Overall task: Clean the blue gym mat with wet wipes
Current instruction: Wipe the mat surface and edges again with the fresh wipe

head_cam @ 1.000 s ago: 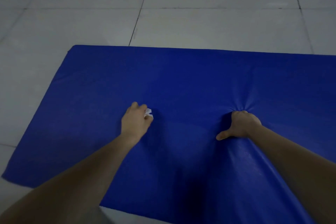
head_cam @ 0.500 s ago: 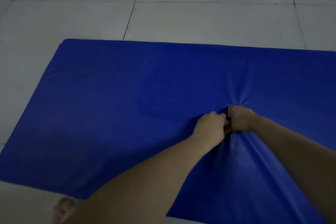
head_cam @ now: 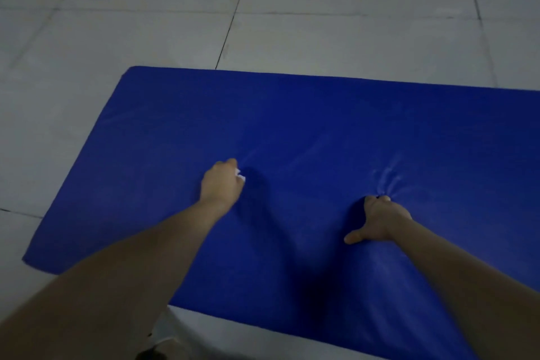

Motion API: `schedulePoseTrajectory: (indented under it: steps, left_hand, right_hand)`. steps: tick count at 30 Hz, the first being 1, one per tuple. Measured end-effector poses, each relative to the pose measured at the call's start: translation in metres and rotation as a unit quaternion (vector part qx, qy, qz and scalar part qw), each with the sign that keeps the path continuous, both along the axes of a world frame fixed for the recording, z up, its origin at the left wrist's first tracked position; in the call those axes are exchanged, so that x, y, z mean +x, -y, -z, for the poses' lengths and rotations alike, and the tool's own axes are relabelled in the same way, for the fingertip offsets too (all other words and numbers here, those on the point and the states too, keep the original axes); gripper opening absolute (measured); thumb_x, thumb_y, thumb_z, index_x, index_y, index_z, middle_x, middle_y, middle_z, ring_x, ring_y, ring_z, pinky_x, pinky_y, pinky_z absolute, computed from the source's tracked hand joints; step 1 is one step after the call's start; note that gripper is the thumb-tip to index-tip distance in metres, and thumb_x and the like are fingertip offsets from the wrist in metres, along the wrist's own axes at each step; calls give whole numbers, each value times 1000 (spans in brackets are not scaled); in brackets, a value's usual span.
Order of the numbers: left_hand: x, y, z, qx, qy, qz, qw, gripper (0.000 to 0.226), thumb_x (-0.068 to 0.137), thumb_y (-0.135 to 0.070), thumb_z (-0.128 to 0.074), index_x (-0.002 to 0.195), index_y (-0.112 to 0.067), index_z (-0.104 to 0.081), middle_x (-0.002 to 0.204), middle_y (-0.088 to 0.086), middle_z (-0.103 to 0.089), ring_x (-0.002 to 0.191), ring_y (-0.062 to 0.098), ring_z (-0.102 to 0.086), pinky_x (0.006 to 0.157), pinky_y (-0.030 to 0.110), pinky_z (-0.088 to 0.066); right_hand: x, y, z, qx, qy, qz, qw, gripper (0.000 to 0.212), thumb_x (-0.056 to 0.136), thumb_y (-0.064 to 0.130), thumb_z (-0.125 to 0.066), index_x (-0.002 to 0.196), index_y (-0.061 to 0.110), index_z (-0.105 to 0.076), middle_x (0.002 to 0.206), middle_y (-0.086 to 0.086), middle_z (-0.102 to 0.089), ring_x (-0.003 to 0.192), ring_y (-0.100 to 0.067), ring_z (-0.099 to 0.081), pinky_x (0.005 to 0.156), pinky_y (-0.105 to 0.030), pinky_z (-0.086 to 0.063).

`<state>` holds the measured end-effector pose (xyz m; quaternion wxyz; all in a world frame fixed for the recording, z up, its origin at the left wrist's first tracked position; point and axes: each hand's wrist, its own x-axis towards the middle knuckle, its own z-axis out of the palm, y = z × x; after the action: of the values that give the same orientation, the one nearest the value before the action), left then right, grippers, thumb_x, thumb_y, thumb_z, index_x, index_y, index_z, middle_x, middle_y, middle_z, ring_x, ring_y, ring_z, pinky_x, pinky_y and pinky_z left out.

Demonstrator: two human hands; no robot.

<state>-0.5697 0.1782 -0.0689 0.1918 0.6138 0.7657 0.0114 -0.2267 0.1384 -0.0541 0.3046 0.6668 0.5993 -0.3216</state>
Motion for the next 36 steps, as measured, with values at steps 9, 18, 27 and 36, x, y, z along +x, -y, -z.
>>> schedulePoseTrajectory:
  steps: [9,18,27,36]
  left_hand:
    - [117,34,-7,9,132,46,990,21,95,-24,-60,80,-12,-51,95,14,-67,86,31,-62,71,38,-47]
    - [207,60,-2,-18,130,262,956,16,96,-22,-59,107,-10,-60,106,10,-60,95,29,-60,82,41,-50]
    - [30,29,-15,10,-2,98,995,20,100,-24,-54,98,-4,-59,102,13,-59,89,33,-60,77,44,-50]
    - [66,42,-9,22,78,4,997,26,94,-15,-55,71,-14,-43,83,8,-57,71,24,-53,61,35,-39]
  right_hand:
    - [-2,-1,-4,13,-1,1,1000,119,52,79,-80,141,12,-38,141,-13,-43,124,-31,-53,94,-42,-53]
    - [-1,0,2,51,-11,-10,999,79,81,55,-73,137,11,-41,137,-15,-46,120,-31,-56,98,-42,-52]
    - [-1,-1,-1,24,-13,-1,1000,121,49,83,-78,139,12,-39,137,-12,-44,119,-29,-55,86,-39,-52]
    - [-1,-3,-1,24,-17,-1,1000,117,48,81,-80,137,14,-42,136,-11,-46,120,-27,-54,90,-41,-51]
